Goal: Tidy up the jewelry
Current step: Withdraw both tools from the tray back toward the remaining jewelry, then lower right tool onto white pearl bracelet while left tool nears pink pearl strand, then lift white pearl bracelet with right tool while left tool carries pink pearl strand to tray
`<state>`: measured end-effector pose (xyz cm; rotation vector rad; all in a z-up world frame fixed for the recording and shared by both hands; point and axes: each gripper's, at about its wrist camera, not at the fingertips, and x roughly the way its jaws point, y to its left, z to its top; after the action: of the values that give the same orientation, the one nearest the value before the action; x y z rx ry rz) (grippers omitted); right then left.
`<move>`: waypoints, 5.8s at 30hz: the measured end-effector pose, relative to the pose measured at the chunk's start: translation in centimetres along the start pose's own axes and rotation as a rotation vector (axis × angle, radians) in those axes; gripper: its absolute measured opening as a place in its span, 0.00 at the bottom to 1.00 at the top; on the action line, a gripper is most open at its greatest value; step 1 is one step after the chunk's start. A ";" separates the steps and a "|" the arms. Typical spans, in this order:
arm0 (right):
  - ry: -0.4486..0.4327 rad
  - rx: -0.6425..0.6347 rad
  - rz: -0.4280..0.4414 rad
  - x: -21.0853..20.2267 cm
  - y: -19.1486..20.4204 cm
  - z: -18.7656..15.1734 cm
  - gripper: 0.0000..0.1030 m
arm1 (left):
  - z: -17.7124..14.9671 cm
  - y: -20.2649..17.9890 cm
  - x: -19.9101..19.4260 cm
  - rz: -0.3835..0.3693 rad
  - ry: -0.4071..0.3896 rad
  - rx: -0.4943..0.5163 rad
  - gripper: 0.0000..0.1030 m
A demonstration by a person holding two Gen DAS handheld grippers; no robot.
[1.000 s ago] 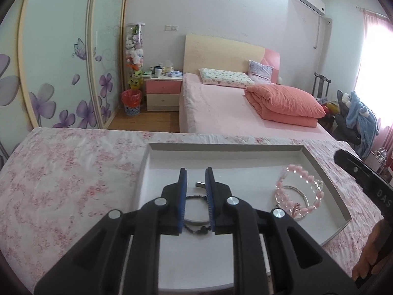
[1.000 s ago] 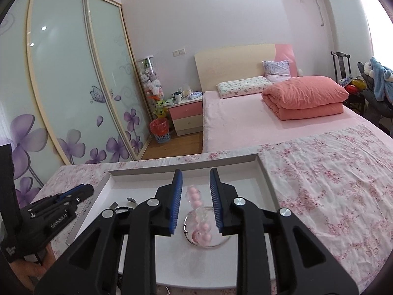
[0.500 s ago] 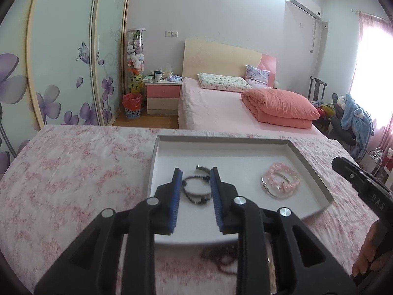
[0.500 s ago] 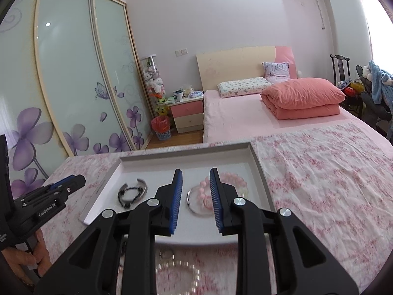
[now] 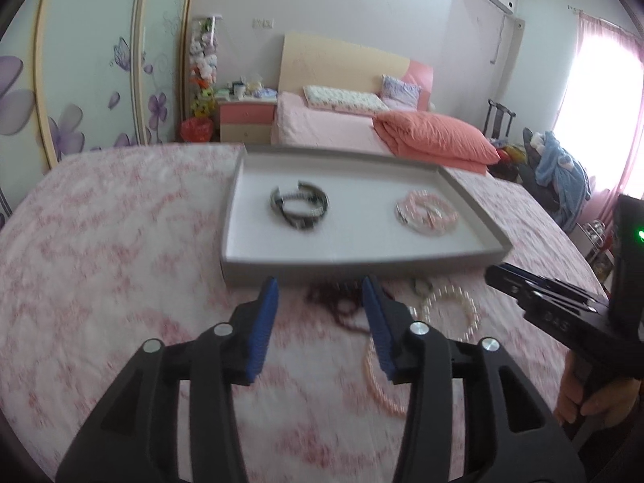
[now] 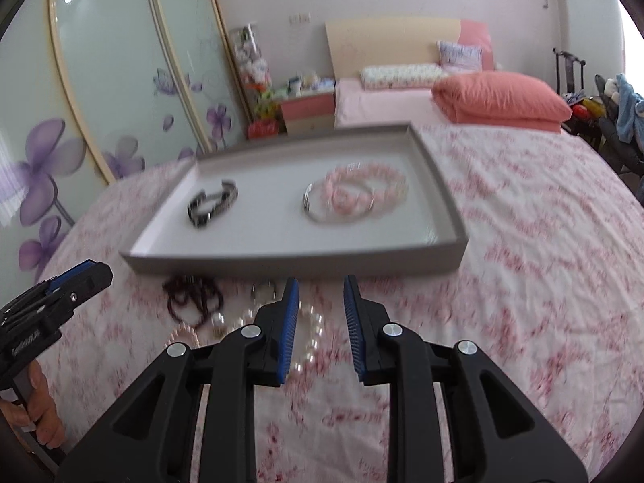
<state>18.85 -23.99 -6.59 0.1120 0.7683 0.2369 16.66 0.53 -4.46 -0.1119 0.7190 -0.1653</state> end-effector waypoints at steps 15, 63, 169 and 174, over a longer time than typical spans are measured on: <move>0.128 -0.100 -0.056 2.1 1.6 -1.9 0.23 | -2.4 -0.9 0.9 -0.021 0.071 0.040 0.52; 0.110 0.010 -0.203 0.4 -3.9 -1.9 0.12 | -3.1 1.3 3.5 0.084 0.186 0.047 0.11; -0.472 -0.054 0.038 -11.1 2.8 1.9 0.10 | 3.0 -3.6 -8.0 0.081 -0.313 0.068 0.06; -0.486 -0.057 0.041 -10.5 3.0 3.1 0.10 | 4.3 -3.4 -7.2 0.088 -0.321 0.049 0.06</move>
<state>13.16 -23.76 3.28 0.1252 0.2757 0.2576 13.82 -1.30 3.93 -0.0575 0.3982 -0.0779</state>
